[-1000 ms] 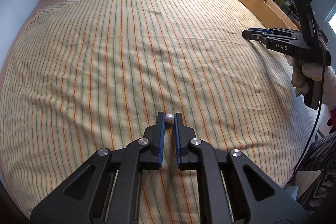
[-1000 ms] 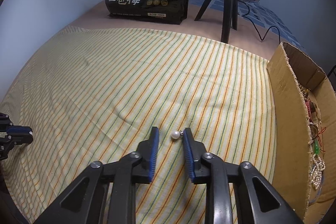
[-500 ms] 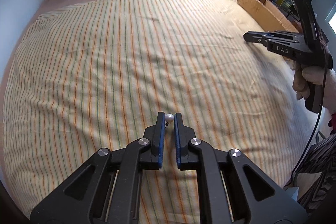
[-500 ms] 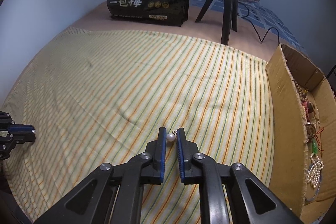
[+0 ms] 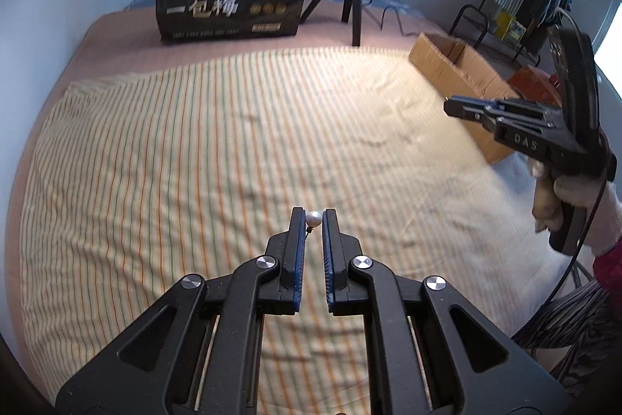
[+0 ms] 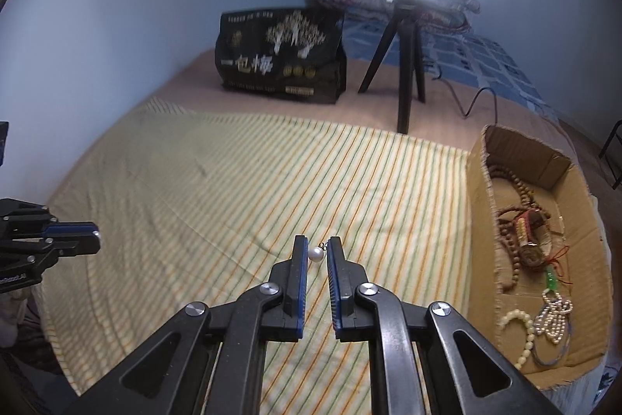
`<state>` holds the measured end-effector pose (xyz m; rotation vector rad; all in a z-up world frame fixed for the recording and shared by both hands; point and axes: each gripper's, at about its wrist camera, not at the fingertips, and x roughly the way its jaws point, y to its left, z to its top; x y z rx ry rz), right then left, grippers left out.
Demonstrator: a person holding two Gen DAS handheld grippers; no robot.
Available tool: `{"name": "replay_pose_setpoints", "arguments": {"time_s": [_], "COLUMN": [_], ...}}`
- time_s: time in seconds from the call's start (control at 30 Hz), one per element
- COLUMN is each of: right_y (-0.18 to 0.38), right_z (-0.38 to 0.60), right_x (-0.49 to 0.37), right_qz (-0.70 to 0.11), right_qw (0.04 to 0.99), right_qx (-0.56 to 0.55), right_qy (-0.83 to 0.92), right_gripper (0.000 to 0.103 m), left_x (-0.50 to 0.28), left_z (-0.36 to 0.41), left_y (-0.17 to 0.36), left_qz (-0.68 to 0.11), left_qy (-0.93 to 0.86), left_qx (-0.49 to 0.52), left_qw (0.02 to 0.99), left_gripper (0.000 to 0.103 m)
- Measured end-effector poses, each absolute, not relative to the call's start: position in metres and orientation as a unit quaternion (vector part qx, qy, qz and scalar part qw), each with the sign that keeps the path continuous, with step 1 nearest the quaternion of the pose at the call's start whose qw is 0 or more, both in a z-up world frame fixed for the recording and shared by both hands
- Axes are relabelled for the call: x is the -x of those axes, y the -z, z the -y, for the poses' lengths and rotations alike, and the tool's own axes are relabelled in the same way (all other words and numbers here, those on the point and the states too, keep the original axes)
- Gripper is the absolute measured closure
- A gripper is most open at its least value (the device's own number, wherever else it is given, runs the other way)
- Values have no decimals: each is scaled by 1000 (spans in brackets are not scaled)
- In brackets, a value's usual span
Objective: Organize jewelry
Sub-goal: 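Carry both pearls in the closed grippers over the cardboard box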
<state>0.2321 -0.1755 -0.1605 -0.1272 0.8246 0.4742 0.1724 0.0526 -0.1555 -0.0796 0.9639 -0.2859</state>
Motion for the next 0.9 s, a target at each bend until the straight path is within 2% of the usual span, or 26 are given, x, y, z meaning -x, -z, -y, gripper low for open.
{"name": "replay_pose_setpoints", "arguments": {"time_s": [0.43, 0.9], "right_y": [107, 86], "right_z": [220, 286], "right_x": [-214, -208], "right_qz": [-344, -329], "right_qw": [915, 930], "right_qx": [40, 6], "right_qy": [-209, -162], "right_gripper": [95, 95], "left_x": [-191, -223], "left_z": [-19, 47], "left_y": [104, 68], "left_qz": [-411, -375], "left_qy": [159, 197], "left_qx": [54, 55], "left_qw": [896, 904], "left_gripper": [96, 96]}}
